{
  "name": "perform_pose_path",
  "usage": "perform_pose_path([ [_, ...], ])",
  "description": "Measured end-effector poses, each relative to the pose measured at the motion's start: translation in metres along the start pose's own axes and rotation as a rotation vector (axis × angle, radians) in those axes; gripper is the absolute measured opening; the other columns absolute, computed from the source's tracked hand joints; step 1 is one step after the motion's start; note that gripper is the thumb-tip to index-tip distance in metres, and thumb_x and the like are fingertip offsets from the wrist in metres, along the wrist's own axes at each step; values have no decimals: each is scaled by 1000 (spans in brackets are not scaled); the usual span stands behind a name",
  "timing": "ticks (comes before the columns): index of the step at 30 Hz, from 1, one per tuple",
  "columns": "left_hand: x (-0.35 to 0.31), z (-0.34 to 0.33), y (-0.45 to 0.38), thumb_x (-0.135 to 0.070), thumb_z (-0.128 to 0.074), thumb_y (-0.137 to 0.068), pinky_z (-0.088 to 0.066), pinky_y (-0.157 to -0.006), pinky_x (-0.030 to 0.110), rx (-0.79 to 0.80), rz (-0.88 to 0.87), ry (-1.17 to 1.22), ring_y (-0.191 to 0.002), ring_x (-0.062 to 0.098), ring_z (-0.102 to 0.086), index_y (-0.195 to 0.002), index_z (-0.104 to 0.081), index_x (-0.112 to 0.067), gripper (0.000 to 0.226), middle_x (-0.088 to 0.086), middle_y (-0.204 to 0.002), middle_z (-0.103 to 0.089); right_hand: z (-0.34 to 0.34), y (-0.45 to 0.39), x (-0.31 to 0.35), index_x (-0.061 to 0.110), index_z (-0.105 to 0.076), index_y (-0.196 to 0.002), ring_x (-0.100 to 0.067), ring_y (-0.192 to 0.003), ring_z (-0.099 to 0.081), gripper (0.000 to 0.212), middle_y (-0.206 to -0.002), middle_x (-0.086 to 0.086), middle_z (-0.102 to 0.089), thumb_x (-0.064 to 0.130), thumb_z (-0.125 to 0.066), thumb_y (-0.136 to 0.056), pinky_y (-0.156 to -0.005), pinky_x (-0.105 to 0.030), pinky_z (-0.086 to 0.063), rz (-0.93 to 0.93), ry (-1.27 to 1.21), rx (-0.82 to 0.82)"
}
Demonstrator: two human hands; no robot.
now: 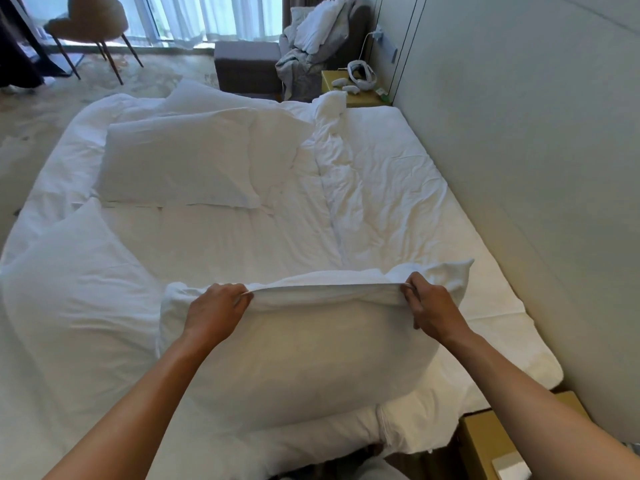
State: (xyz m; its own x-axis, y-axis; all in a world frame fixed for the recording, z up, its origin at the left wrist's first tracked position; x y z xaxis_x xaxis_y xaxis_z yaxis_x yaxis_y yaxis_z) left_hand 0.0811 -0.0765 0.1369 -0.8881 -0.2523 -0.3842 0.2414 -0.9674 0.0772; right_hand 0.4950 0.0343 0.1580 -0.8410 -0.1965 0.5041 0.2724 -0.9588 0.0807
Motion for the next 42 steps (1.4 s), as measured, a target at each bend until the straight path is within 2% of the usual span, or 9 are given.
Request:
perform_pose_path([
  [3, 15, -7, -6, -43, -53, -99, -49, -73, 36, 36, 2, 51, -101, 16, -61, -104, -70, -34, 19, -11, -98, -69, 0, -5, 3, 14, -50, -90, -28, -62, -61, 25, -64, -2, -62, 30, -51, -109, -63, -46, -51, -2, 69, -33],
  [5, 23, -12, -8, -38, -53, -98, -48, -70, 35, 67, -2, 58, -95, 16, -61, -92, -65, -33, 15, -13, -89, -66, -4, -6, 3, 16, -51, -90, -29, -66, -62, 24, -67, 0, -62, 32, -52, -108, -66, -46, -52, -15, 95, -24],
  [7, 27, -17, -8, -33, -51, -99, -43, -61, 34, 83, -9, 23, -81, 19, -58, -71, -49, -28, 28, -13, -72, -56, -11, -7, 3, 19, -52, -92, -26, -69, -64, 21, -72, 2, -64, 34, -55, -105, -68, -43, -53, -35, 117, 14],
  [11, 29, -10, 0, -26, -52, -101, -38, -57, 35, 6, -19, 63, -66, 20, -51, -63, -36, -27, 41, -11, -63, -47, -16, -5, 5, 23, -67, -106, -23, -80, -65, 20, -85, 6, -68, 41, -68, -98, -71, -34, -46, -5, 162, -7],
  [15, 26, 6, 6, -27, -54, -103, -36, -55, 35, -59, -8, 96, -58, 22, -51, -65, -38, -26, 41, -8, -57, -48, -13, -1, 2, 13, -74, -100, -27, -80, -67, 20, -87, -1, -73, 31, -78, -92, -70, -33, -45, 39, 182, -12],
  [19, 10, 28, 6, -33, -52, -104, -39, -53, 35, -129, 39, 120, -56, 23, -54, -71, -48, -22, 35, -6, -56, -54, 10, -1, 2, 10, -75, -87, -33, -75, -69, 13, -76, -4, -72, 17, -70, -98, -64, -35, -44, 99, 150, -129],
  [25, -34, 54, 10, -33, -52, -104, -43, -59, 36, -179, 64, 108, -67, 25, -58, -76, -61, -18, 33, -4, -65, -60, 58, 0, 3, 11, -81, -99, -33, -77, -74, 9, -80, -7, -79, 10, -73, -94, -75, -42, -57, 178, 24, -265],
  [32, -102, 95, 2, -35, -51, -105, -43, -61, 35, -306, 4, 88, -72, 26, -61, -81, -66, -19, 32, -4, -72, -63, 119, 12, -12, 15, -81, -90, -26, -69, -71, 14, -69, -1, -75, 11, -69, -96, -70, -38, -55, 178, -84, -390],
  [42, -267, 114, -30, -36, -48, -105, -43, -66, 34, -422, -234, 71, -77, 27, -62, -91, -73, -24, 31, 2, -86, -70, 261, 67, -90, 8, -82, -89, -35, -79, -69, 13, -84, -13, -77, 13, -71, -95, -72, -44, -53, 81, -66, -654],
])
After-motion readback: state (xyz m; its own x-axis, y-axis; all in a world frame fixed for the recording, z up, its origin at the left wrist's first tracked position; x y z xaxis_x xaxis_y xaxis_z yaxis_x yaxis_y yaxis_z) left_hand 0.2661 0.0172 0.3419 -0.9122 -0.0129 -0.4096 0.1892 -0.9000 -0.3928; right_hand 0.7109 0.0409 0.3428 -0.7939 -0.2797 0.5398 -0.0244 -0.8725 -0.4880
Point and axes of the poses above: each hand's wrist, its own y-axis away from the middle knuckle, its own z-axis out of the back of the hand, x = y × z, the point moved 6 cm from there along -y, towards the middle knuckle
